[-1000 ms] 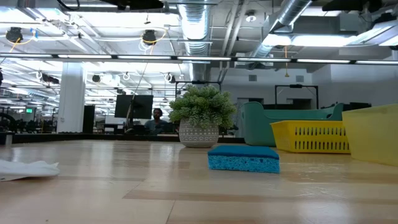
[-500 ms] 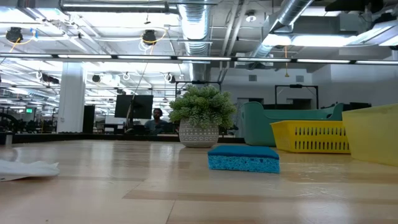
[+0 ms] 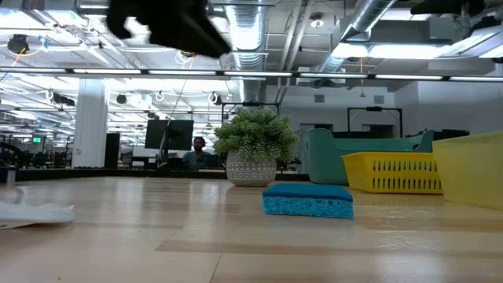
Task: Pick & Place Kitchen Items
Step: Put the white towel into the green bin
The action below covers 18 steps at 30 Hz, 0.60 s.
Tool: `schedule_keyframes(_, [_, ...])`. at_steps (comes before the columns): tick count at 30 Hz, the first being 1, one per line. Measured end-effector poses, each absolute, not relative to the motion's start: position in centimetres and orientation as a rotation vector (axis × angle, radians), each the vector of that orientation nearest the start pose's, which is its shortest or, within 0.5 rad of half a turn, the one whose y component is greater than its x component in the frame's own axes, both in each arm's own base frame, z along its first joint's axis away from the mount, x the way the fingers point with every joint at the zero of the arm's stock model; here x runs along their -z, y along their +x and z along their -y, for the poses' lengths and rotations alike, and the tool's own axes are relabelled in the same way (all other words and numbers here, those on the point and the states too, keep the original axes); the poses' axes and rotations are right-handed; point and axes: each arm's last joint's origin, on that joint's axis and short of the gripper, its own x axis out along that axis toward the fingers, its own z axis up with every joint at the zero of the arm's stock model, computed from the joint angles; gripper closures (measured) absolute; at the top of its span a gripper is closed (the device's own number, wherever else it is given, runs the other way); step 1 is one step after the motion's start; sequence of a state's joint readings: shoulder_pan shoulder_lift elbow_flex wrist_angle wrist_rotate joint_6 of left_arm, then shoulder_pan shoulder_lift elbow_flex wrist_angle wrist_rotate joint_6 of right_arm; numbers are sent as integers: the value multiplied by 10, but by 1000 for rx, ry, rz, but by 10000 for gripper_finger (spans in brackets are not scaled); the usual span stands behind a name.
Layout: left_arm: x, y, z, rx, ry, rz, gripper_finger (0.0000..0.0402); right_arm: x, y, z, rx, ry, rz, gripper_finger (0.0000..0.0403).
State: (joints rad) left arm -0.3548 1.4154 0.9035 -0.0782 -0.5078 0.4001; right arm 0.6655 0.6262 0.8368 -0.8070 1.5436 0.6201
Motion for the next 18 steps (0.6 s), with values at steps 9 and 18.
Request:
schedule_keyframes(9, [-230, 245, 122, 236, 383, -833, 232, -329, 89, -33, 863, 34, -17, 143])
schedule_keyframes(18, [-229, 217, 158, 429, 174, -932, 243, -328, 90, -34, 839, 40, -34, 143])
